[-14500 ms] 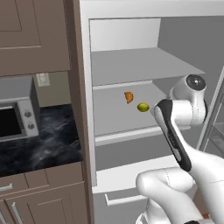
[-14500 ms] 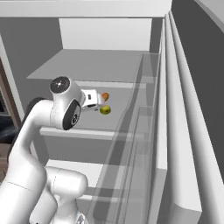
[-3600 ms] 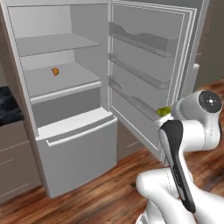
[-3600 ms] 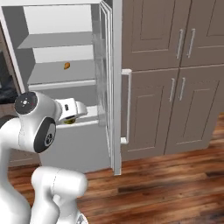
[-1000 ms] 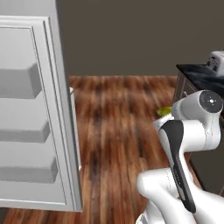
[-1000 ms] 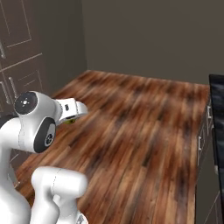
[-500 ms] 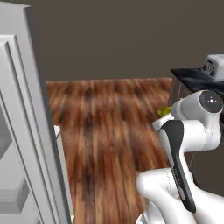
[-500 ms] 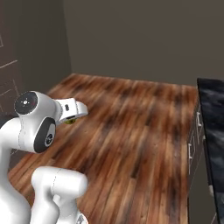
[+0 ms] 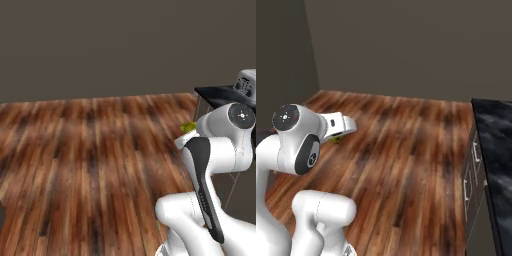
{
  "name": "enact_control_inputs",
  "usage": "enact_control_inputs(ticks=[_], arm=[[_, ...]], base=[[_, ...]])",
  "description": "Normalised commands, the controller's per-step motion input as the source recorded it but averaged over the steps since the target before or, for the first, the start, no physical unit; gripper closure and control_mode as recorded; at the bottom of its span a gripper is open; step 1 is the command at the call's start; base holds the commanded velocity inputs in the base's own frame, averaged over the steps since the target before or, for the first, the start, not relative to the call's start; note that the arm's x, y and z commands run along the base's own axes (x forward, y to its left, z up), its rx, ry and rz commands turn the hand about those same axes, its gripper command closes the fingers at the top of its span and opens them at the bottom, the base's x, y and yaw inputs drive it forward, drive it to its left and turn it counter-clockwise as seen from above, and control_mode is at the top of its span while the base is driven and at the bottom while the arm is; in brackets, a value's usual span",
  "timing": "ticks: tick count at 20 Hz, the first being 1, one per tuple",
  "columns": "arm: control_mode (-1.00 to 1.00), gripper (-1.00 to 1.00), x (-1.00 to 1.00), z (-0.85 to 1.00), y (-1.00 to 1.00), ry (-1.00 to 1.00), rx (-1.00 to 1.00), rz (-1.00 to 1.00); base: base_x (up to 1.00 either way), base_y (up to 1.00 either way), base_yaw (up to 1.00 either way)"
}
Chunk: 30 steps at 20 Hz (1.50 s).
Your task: Pick up the pear and banana from the fridge and place one fruit on each plate on the dining counter.
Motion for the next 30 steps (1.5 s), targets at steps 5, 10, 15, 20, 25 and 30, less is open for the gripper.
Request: enact_control_inputs(ticks=[5,10,15,20,25,30], arm=[[1.00,1.00,0.00,0.00,0.00,0.00,0.00,0.00],[1.00,1.00,0.00,0.00,0.00,0.00,0.00,0.00],[1.00,1.00,0.00,0.00,0.00,0.00,0.00,0.00],[1.00,1.00,0.00,0.00,0.00,0.00,0.00,0.00],[1.00,1.00,0.00,0.00,0.00,0.00,0.00,0.00],[1.00,1.00,0.00,0.00,0.00,0.00,0.00,0.00]], base=[[0.89,0.27,-0.17],[0.92,0.30,-0.19],[0.94,0.34,-0.20],[0.87,0.33,-0.24],[0.87,0.40,-0.26],[0.84,0.40,-0.27]])
